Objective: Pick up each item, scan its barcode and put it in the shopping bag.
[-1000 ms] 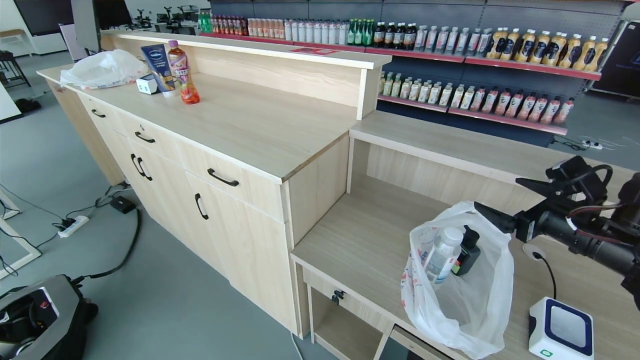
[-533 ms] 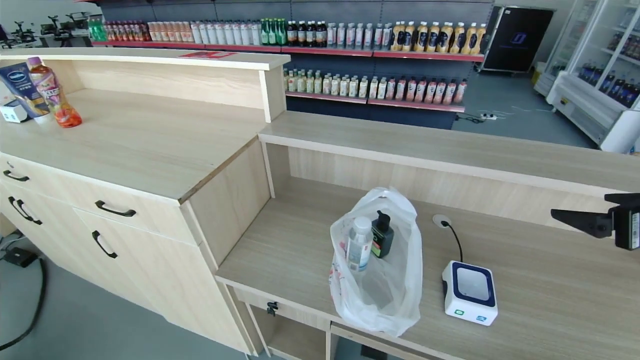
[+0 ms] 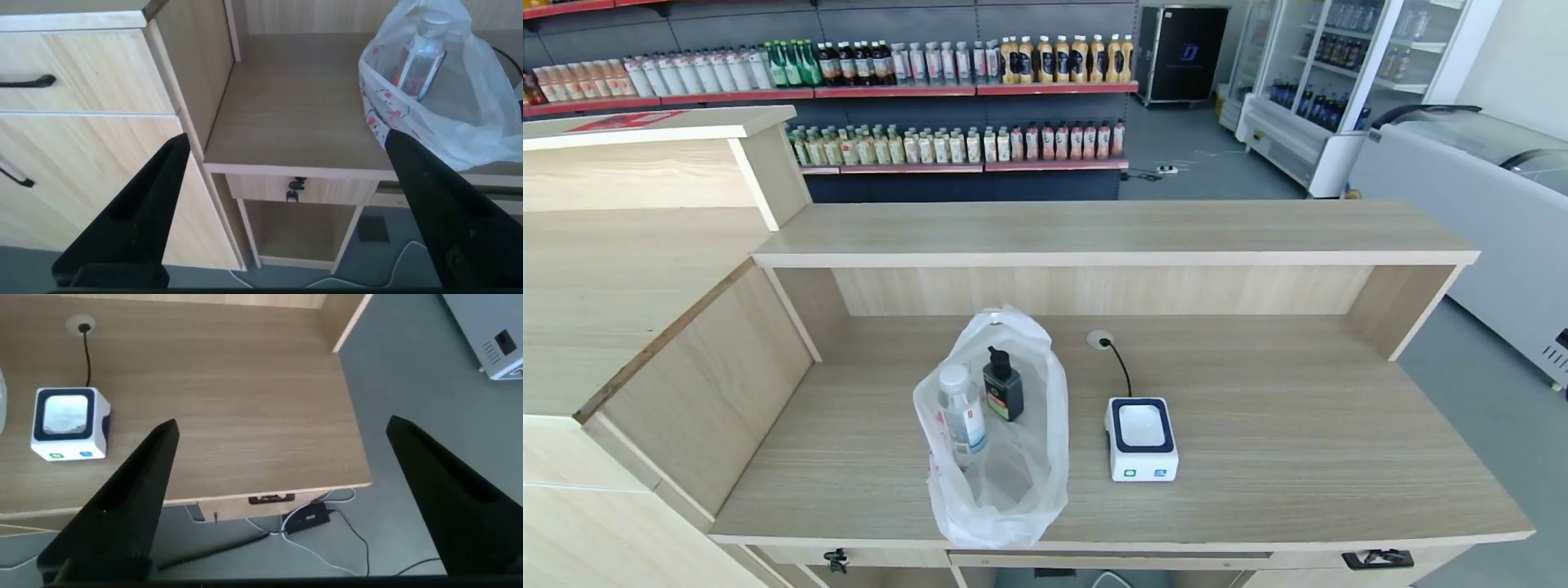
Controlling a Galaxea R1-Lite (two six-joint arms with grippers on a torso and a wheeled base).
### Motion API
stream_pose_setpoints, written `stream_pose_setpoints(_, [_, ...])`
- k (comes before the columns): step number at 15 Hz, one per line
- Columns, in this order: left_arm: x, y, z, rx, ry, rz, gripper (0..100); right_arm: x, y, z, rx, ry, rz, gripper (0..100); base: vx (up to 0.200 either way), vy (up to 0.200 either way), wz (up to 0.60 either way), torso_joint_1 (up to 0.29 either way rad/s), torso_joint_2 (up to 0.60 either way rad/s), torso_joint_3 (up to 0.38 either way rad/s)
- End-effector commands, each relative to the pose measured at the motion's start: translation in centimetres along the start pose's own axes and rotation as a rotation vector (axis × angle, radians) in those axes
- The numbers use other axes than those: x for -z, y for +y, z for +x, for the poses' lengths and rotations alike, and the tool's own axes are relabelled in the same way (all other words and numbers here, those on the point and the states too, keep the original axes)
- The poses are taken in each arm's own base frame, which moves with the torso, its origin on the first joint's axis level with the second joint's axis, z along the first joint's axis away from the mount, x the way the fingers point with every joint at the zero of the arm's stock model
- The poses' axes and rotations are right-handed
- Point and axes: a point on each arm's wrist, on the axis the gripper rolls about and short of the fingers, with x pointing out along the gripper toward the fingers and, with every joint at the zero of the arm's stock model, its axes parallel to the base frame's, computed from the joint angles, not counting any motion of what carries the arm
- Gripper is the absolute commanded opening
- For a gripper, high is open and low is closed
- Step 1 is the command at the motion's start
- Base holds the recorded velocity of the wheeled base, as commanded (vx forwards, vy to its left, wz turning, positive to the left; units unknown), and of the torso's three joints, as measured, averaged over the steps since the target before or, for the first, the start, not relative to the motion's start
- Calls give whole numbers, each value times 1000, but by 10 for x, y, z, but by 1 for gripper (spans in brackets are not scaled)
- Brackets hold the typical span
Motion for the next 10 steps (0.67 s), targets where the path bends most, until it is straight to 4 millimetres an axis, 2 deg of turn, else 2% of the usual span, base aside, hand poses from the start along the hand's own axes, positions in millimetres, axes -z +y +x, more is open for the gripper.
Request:
stream_pose_setpoints(1, [0, 0, 0, -1, 0, 0, 100, 61, 14, -22, -11, -2, -2, 100, 0, 0, 0, 0, 0, 0])
stream_pose_setpoints(2, [0, 0, 0, -1, 0, 0, 100, 80, 18, -25, -24, -17, -3, 100, 0, 0, 0, 0, 0, 0])
stream_pose_setpoints(4, [0, 0, 0, -1, 0, 0, 100, 139, 31, -30, -59, -55, 7, 100, 0, 0, 0, 0, 0, 0])
stream_pose_setpoints(5, [0, 0, 0, -1, 0, 0, 100, 159, 34, -40, -32, -67, 39, 100, 0, 0, 0, 0, 0, 0])
stream_pose_setpoints(6, [0, 0, 0, -1, 0, 0, 100, 177, 35, -50, 3, 5, 82, 100, 0, 0, 0, 0, 0, 0])
stream_pose_setpoints(9, [0, 0, 0, -1, 0, 0, 100, 184, 32, -62, -93, -235, 81, 100, 0, 0, 0, 0, 0, 0])
stream_pose_setpoints(10, [0, 0, 0, -1, 0, 0, 100, 184, 32, -62, -83, -235, 89, 100, 0, 0, 0, 0, 0, 0])
